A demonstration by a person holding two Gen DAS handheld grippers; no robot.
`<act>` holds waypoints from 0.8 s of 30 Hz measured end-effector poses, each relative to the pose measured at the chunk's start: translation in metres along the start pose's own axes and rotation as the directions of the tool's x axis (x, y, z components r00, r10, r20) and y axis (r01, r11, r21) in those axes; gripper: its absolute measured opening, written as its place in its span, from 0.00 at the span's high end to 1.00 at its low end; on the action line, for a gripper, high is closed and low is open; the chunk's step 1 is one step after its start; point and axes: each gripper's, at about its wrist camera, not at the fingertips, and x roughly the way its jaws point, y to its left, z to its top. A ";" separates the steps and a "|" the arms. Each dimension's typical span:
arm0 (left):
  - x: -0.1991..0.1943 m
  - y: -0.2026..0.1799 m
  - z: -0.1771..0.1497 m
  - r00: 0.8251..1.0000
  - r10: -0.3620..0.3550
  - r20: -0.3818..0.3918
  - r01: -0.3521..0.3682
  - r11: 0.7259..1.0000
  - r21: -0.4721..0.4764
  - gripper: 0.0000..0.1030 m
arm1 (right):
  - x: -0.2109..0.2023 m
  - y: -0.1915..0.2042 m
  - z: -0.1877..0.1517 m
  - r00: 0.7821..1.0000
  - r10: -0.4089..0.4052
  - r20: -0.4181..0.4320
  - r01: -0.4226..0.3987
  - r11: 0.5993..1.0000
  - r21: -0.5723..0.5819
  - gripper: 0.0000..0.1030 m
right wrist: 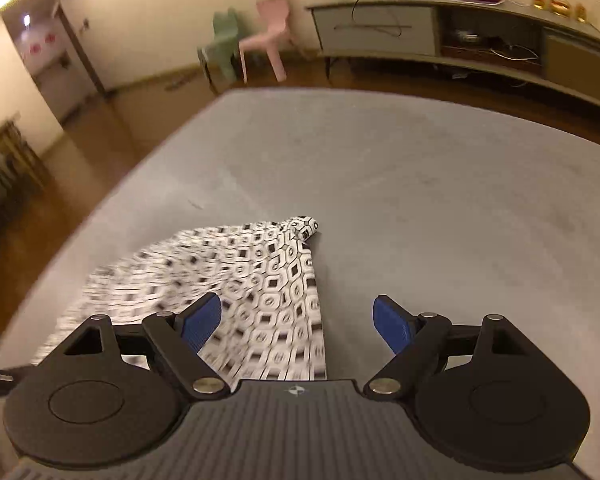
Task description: Fold clothes
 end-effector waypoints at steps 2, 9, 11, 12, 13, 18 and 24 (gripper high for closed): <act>-0.001 0.003 0.004 1.000 -0.016 0.011 0.016 1.000 -0.020 0.87 | 0.017 0.001 0.002 1.000 -0.011 -0.017 0.011 1.000 -0.018 0.33; -0.026 0.024 0.017 0.992 -0.064 0.105 0.077 0.988 -0.131 0.83 | -0.023 0.059 -0.010 0.986 0.146 0.079 -0.138 0.985 -0.106 0.99; -0.034 0.031 0.018 0.989 -0.058 0.134 0.080 0.982 -0.170 0.82 | -0.056 0.096 -0.020 0.958 0.258 0.128 -0.235 0.957 -0.173 0.99; -0.037 0.036 0.017 0.988 -0.052 0.147 0.080 0.978 -0.195 0.82 | -0.073 0.117 -0.032 0.937 0.324 0.126 -0.290 0.928 -0.232 0.99; -0.041 0.041 0.017 0.986 -0.046 0.161 0.081 0.972 -0.220 0.80 | -0.079 0.139 -0.049 0.931 0.348 0.106 -0.305 0.905 -0.296 0.99; -0.037 0.043 0.006 0.989 -0.105 0.101 0.125 0.968 -0.216 0.73 | -0.091 0.210 -0.119 0.950 0.295 0.101 -0.194 0.814 -0.547 0.98; -0.021 0.015 -0.005 0.990 -0.141 0.014 0.142 0.985 -0.103 0.69 | -0.065 0.125 -0.085 0.954 -0.068 0.292 0.155 0.946 -0.285 0.13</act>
